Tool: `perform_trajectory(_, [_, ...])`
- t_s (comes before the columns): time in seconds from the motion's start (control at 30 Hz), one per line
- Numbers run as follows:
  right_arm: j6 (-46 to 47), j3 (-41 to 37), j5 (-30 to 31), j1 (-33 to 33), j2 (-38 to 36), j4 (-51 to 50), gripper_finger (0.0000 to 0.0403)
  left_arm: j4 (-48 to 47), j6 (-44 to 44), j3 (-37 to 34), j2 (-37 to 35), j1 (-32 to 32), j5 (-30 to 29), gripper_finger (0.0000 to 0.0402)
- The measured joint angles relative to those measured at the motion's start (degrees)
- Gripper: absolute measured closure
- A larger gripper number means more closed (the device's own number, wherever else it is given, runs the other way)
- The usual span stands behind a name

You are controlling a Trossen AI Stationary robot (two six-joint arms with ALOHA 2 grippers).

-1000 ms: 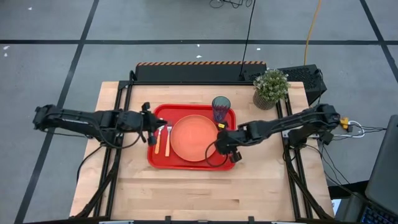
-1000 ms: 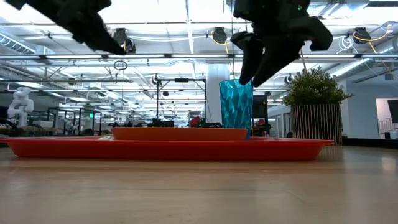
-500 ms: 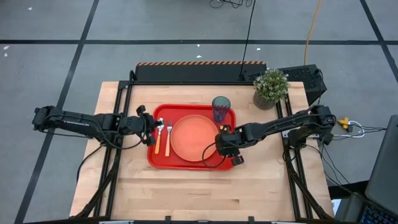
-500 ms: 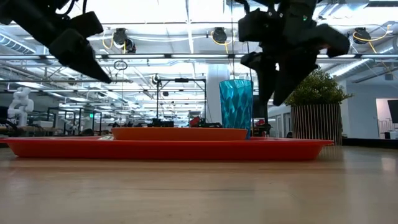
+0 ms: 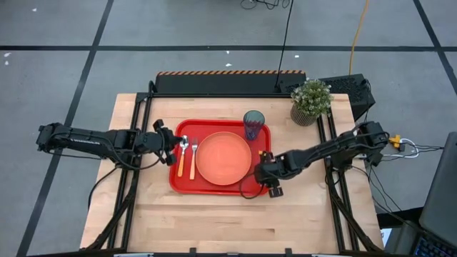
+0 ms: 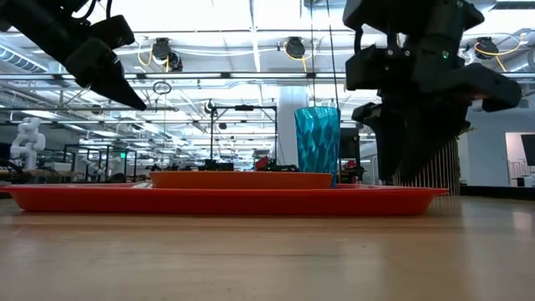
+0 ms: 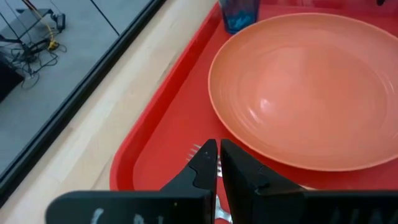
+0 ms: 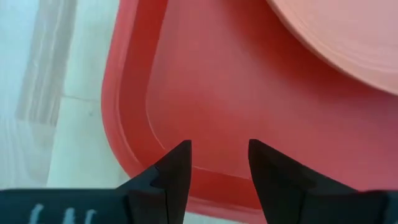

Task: Pick and place plate/cup/fork/spoon on tray
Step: Adjust the orange tray on the table

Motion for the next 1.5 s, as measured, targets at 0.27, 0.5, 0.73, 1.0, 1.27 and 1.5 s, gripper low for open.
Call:
perform_trajectory(0.27, [1.4, -2.5, 0.2, 0.3, 0.0, 2.3, 0.0250, 0.0, 0.0, 0.0, 0.0, 0.0, 0.0, 0.0376])
perform_trajectory(0.5, [2.5, -4.6, 0.5, 0.3, 0.0, 3.3, 0.0250, 0.0, -0.3, 0.0, 0.0, 0.0, 0.0, 0.0376])
perform_trajectory(0.73, [3.6, -5.4, 0.5, 0.3, 0.0, 4.5, 0.0250, 0.0, -0.4, 0.0, 0.0, 0.0, 0.2, 0.0376])
perform_trajectory(1.0, [5.0, -5.4, 0.5, 0.3, 0.0, 3.5, 0.0250, 0.0, -1.2, 0.0, 0.0, 0.0, 1.2, 0.0376])
perform_trajectory(1.27, [6.5, -5.5, 0.5, 0.3, 0.0, 0.4, 0.0250, 0.0, -1.4, 0.0, 0.0, 0.0, 1.5, 0.0376])
perform_trajectory(1.5, [7.0, -5.5, 0.7, 0.3, 0.0, 0.2, 0.0250, 0.0, -1.4, 0.0, 0.0, 0.0, 1.5, 0.0376])
